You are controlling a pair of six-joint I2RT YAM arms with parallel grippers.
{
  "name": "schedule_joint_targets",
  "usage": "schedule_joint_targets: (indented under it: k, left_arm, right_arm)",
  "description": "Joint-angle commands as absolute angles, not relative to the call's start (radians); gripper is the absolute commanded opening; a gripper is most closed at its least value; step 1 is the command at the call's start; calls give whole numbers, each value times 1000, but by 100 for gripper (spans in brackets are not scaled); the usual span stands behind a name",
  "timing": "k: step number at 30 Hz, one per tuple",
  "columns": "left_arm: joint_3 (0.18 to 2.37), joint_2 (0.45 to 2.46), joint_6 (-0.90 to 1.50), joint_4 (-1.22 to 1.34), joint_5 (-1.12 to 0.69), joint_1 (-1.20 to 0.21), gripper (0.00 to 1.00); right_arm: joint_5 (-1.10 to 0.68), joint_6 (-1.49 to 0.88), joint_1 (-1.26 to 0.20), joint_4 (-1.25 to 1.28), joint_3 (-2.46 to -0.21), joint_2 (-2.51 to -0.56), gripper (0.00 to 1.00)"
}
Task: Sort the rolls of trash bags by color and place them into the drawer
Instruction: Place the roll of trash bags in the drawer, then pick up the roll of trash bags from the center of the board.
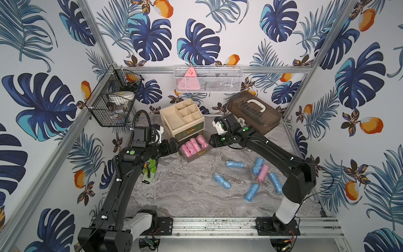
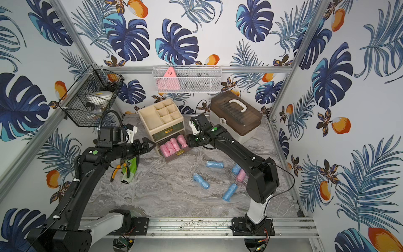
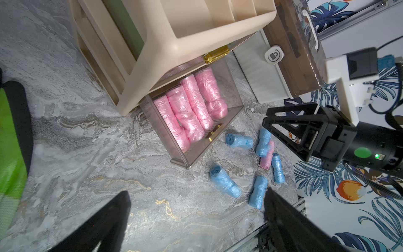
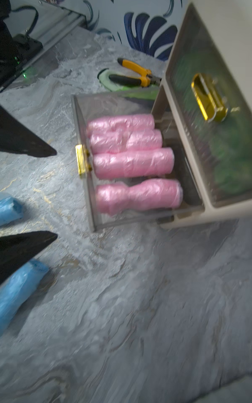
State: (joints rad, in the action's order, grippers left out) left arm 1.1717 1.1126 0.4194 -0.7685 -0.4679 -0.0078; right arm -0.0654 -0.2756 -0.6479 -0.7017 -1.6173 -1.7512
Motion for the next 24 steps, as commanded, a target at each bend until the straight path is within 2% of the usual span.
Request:
schedule_joint_targets:
  k: [1,6,13,19,24]
  left_arm:
    - [1169,1115,407,-732,-486,-6,99]
    - [1156,1120,409,-707,-503,-5,99]
    - [1142,1134,419,-666,-532,-5,99]
    - [1136,1134,423,-652,-545,-5,99]
    - [1134,1135,426,-643,-554,-4,99]
  right_arm:
    - [31,-348,-618,-744,-1529,-1671,54]
    - [85,-396,-546,-766,-1347,-1527,52]
    - [186,-506,-427,-766,-1109,-1348,54]
    - [254,-602,-291,-824,-1006,-1300,58]
    - [216,-630,-171,-794,-907,-1278,51]
